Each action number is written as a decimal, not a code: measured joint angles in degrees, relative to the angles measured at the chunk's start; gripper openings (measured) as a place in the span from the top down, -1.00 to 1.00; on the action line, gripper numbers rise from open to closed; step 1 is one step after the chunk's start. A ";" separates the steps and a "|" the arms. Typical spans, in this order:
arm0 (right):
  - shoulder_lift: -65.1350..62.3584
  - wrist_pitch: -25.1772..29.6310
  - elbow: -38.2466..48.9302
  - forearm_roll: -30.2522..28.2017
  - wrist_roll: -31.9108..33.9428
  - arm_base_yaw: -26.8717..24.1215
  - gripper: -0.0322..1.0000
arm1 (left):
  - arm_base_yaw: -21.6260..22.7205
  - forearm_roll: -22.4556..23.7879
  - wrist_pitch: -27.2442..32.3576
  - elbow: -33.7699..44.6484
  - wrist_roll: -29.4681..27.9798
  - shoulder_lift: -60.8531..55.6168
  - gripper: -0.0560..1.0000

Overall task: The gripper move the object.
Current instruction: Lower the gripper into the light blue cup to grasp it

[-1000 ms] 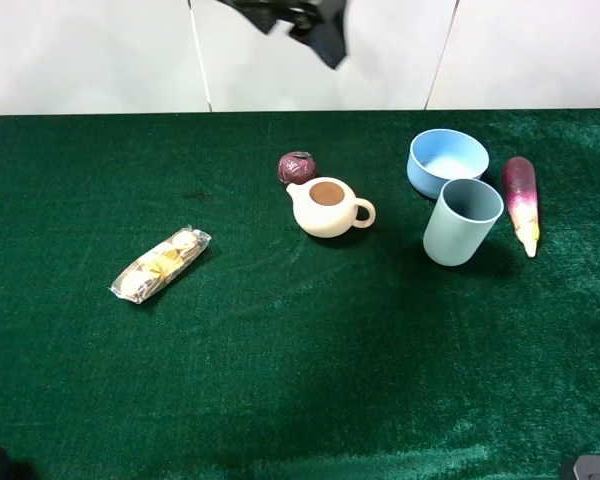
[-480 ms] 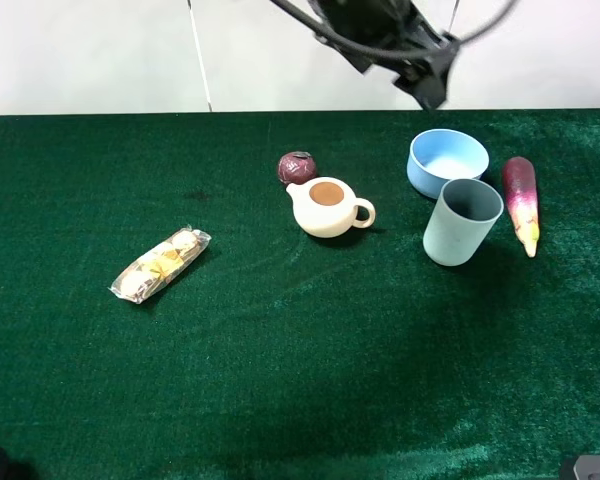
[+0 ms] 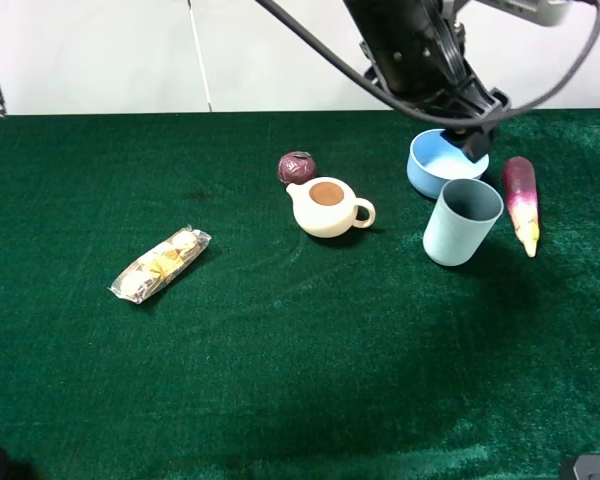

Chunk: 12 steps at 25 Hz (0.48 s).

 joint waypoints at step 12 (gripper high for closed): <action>0.00 0.00 0.00 0.05 0.00 0.00 -0.41 | -1.24 1.13 -3.55 -0.23 -0.02 4.25 -0.91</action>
